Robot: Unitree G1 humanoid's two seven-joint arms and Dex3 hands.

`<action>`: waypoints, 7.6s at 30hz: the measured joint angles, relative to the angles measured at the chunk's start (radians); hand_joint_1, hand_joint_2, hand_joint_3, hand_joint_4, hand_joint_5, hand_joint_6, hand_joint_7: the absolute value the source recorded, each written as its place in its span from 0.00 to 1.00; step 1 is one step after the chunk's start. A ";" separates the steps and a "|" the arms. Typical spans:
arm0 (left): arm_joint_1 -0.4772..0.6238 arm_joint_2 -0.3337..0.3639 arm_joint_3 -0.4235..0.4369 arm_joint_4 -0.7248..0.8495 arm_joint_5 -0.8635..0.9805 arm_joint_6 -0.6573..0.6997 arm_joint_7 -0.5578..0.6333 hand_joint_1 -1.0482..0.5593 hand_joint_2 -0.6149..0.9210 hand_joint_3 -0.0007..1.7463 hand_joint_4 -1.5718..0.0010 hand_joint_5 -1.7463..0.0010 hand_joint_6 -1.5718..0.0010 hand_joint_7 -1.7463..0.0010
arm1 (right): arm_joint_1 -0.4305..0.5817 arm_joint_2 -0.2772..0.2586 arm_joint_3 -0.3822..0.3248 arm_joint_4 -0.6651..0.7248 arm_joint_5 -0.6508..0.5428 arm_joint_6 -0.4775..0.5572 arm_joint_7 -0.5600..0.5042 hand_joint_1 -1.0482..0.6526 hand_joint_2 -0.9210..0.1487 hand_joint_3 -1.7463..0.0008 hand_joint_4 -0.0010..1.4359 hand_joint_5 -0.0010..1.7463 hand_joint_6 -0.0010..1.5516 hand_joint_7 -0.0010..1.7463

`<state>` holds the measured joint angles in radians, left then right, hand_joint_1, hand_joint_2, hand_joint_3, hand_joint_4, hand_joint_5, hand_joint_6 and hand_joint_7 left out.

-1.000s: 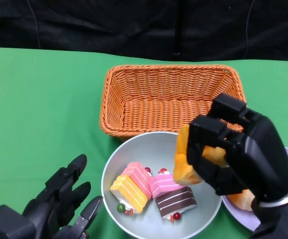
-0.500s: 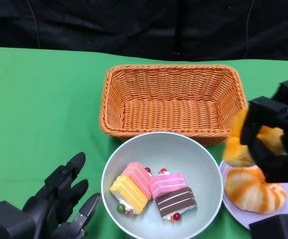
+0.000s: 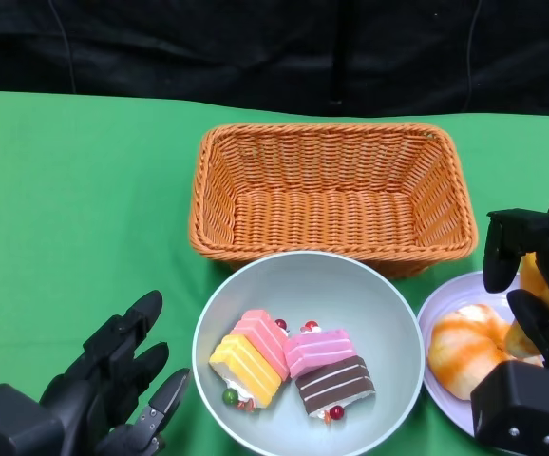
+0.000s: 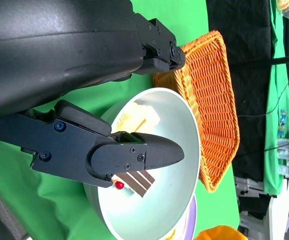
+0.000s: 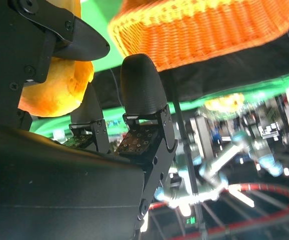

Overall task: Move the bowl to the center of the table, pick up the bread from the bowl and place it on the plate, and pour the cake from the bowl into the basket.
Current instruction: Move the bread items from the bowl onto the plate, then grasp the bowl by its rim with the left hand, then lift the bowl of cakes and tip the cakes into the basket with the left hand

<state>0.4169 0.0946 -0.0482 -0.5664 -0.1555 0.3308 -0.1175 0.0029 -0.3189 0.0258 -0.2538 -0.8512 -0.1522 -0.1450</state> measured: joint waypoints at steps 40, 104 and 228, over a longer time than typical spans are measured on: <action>0.016 -0.001 -0.010 -0.020 0.002 0.002 0.000 0.25 1.00 0.25 0.96 0.78 0.87 1.00 | -0.125 -0.095 0.212 0.199 0.002 0.241 0.251 0.21 0.00 0.85 0.14 0.01 0.08 0.00; -0.361 0.393 -0.205 0.470 1.239 -1.098 0.233 0.42 0.98 0.01 0.80 0.33 0.53 0.91 | 0.356 0.319 0.088 -0.229 0.543 -0.241 0.001 0.47 0.25 0.55 0.31 0.79 0.17 0.72; -0.955 -0.389 0.200 0.984 -0.248 -0.176 0.118 0.56 0.58 1.00 0.34 0.00 0.43 0.00 | 0.497 0.378 0.126 -0.117 0.514 -0.418 -0.059 0.66 0.72 0.00 0.70 1.00 0.55 0.89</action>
<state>-0.5379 -0.2946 0.1517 0.4178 -0.4032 0.1547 0.0004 0.4995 0.0590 0.1515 -0.3711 -0.3371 -0.5700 -0.2036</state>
